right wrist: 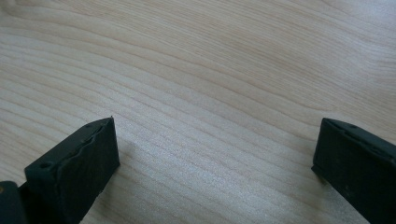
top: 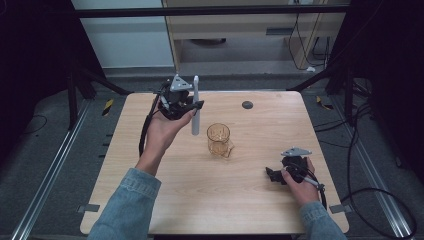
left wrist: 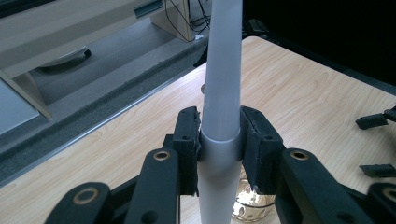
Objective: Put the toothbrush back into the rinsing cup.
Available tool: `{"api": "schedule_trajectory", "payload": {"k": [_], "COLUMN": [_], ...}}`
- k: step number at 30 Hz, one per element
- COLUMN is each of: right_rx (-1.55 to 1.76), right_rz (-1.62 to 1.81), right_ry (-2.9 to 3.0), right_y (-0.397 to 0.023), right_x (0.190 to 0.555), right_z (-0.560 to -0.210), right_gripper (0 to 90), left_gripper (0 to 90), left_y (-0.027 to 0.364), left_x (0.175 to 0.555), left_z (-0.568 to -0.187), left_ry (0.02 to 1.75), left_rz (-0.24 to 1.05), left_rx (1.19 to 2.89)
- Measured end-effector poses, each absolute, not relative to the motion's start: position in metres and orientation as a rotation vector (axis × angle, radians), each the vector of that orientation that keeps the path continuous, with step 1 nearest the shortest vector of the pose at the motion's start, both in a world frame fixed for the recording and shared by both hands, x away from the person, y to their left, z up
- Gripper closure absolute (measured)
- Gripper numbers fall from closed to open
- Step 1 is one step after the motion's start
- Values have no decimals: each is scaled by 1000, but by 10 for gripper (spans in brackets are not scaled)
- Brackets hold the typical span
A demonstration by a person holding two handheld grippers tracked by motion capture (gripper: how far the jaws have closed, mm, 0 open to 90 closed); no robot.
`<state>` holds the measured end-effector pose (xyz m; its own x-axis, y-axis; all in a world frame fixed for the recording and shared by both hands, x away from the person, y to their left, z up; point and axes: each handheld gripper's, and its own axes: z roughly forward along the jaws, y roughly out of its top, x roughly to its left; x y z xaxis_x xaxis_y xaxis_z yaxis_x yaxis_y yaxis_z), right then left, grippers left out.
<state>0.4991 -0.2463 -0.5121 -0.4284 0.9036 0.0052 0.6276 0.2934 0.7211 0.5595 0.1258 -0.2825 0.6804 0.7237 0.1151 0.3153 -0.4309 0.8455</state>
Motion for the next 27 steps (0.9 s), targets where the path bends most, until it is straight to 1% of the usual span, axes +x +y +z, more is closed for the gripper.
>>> {"api": "schedule_trajectory", "payload": {"k": [12, 23, 27], "right_rx": [1373, 1373, 1370], "right_rz": [926, 927, 924], "right_ry": [2163, 2163, 2164], "right_y": [-246, -246, -246], "right_x": [499, 499, 499], "right_z": [-512, -512, -512], "right_gripper": [4, 3, 4], "left_gripper": [686, 685, 686], "left_y": [109, 96, 89], "left_x": [563, 568, 571], "left_z": [-269, -267, -268], "left_ry": [778, 772, 762], "left_rz": [596, 583, 550], "left_rx": [2036, 2017, 2016]}}
